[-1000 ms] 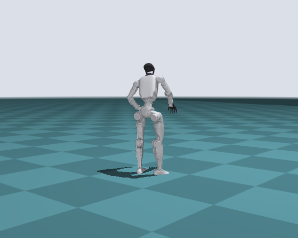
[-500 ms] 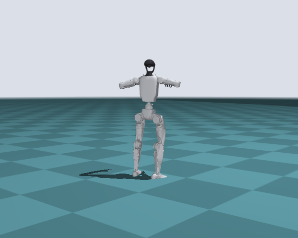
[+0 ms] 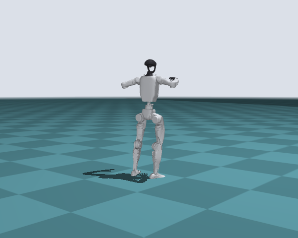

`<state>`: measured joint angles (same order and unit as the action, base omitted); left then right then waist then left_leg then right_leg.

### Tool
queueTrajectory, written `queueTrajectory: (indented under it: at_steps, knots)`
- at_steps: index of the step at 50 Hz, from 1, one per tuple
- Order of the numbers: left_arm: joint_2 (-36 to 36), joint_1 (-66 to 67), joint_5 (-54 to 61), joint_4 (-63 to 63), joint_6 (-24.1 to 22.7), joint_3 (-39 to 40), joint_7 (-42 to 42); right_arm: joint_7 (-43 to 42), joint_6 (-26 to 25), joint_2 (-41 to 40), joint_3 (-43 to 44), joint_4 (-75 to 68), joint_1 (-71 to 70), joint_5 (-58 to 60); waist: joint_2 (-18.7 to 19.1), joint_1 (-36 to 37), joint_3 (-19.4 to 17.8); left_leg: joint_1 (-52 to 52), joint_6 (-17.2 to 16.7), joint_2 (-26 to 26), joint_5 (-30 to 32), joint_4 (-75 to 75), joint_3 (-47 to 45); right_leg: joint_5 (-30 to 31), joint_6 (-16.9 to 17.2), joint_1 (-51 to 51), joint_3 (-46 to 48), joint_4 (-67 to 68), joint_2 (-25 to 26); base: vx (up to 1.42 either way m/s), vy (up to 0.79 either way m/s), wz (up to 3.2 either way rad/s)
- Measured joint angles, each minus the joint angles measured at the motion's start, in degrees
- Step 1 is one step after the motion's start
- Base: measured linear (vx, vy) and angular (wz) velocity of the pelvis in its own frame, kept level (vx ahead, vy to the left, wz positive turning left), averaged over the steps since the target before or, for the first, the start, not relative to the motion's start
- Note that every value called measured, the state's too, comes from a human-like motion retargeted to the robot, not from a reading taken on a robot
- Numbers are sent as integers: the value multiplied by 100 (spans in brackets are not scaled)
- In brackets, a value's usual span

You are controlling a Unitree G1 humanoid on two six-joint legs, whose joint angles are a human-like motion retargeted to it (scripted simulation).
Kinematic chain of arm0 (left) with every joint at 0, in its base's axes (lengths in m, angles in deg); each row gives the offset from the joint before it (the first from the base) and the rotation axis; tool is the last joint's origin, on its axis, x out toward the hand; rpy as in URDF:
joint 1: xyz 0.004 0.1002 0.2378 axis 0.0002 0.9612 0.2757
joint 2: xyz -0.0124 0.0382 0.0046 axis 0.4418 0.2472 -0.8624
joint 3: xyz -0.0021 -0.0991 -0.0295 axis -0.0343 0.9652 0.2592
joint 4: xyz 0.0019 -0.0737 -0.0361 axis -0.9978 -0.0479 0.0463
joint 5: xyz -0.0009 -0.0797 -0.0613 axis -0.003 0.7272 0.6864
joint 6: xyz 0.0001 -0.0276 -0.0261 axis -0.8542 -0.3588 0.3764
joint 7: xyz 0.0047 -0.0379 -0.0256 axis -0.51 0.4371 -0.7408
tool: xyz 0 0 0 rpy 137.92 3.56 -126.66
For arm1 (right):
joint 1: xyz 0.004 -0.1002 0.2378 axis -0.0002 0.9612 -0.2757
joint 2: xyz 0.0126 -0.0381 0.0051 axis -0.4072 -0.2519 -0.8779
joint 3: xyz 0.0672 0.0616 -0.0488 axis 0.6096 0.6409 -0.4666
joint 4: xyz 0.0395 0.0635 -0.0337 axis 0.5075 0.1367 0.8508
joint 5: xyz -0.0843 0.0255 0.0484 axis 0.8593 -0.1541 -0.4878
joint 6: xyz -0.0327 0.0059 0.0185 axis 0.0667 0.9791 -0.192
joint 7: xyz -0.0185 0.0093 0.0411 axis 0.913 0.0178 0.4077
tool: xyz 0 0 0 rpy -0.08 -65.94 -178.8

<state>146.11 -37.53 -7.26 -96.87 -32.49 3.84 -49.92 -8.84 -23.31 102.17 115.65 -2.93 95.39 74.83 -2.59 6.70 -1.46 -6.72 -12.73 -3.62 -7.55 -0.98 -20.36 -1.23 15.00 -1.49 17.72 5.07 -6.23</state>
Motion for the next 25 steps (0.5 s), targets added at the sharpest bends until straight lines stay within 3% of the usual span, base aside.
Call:
queueTrajectory:
  at_steps: [2,3,6,8,10,16,18,20,25]
  knots:
    - [-38,57,65,-33,128,128,-8,-172,-420,48,162,-69,112,631,16,-51,6,-1,-6,-21,5,-7,-61,27,0,-21,-47,-24,36,0,-4,-34]
    - [-104,119,37,-42,103,251,-72,270,-341,-29,312,47,153,459,37,-68,7,-12,-23,-53,7,-11,-126,50,0,-32,-91,-54,84,2,-6,-45]
    - [-115,232,126,-78,134,524,51,-386,-504,-41,566,30,321,777,73,-141,-12,-35,-62,-98,16,-25,-219,88,0,-41,-152,-97,154,1,-4,-30]
    - [-123,299,62,-71,14,712,34,-59,-108,-195,747,189,369,53,112,-196,-13,-56,-99,-133,15,-25,-281,105,0,-40,-194,-124,204,1,-2,-24]
    - [-120,329,130,-86,124,845,44,-332,-481,-137,928,91,472,722,120,-235,-30,-64,-101,-141,19,-31,-318,121,0,-49,-227,-133,222,1,-1,-23]
    - [-88,313,180,-92,140,995,45,-384,-554,-209,1143,165,562,845,204,-441,-32,-84,-120,-146,17,-25,-371,130,0,-47,-279,-138,237,0,0,-4]
    - [-109,218,239,-132,195,1030,6,86,-802,-218,1259,231,486,1103,217,-478,-48,-97,-108,-130,2,9,-439,136,0,-57,-358,-133,225,1,3,-25]
    - [-39,228,212,-112,72,1155,60,-347,-647,-166,1411,189,595,1556,222,-496,-80,-110,-117,-132,-2,24,-466,132,0,-50,-382,-134,228,1,1,-12]
    - [13,210,212,-108,44,1150,61,-400,-602,-173,1487,154,669,1546,270,-620,-71,-109,-117,-124,-3,29,-470,132,0,-34,-387,-136,223,0,0,0]
